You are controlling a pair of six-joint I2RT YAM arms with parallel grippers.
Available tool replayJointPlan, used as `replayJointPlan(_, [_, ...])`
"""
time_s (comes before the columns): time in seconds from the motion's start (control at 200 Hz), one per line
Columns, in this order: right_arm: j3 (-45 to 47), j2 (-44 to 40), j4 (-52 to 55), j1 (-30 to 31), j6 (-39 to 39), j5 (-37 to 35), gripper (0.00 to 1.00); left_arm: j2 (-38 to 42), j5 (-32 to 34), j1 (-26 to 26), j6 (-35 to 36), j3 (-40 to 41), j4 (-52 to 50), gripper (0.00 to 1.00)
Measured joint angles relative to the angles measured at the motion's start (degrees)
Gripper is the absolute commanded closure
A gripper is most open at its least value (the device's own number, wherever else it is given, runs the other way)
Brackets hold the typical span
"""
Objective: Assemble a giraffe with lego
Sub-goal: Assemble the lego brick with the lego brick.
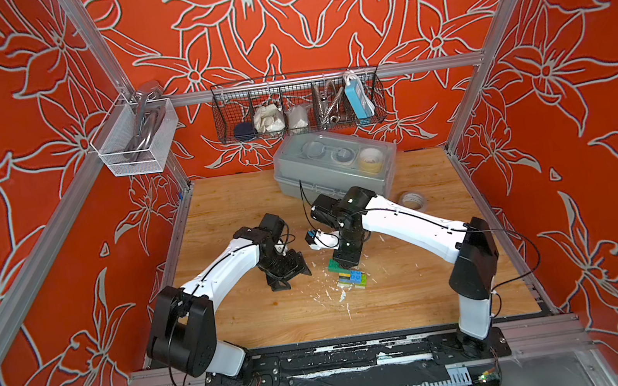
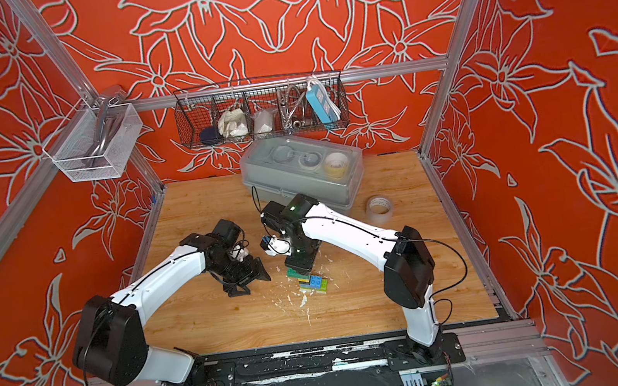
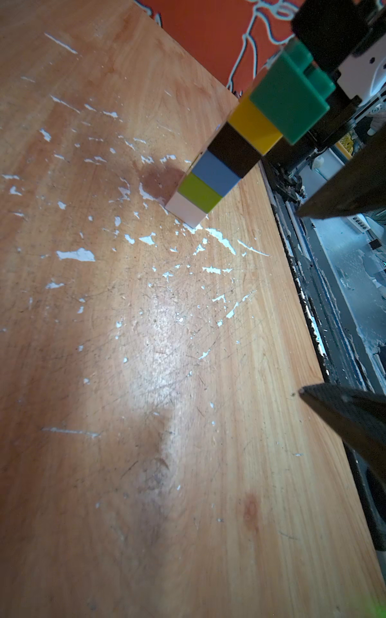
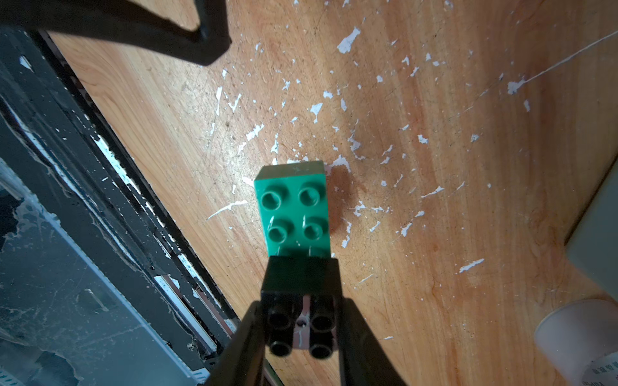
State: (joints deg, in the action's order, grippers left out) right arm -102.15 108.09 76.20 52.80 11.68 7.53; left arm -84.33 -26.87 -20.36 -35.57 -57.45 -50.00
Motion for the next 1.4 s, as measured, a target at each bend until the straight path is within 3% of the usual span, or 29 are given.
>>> replayJointPlan(1.401, [-0.09, 0.31, 0.48, -0.02, 2.80, -1.31, 0.70, -0.07, 0.20, 0.00, 0.85, -0.72, -0.20, 0.23])
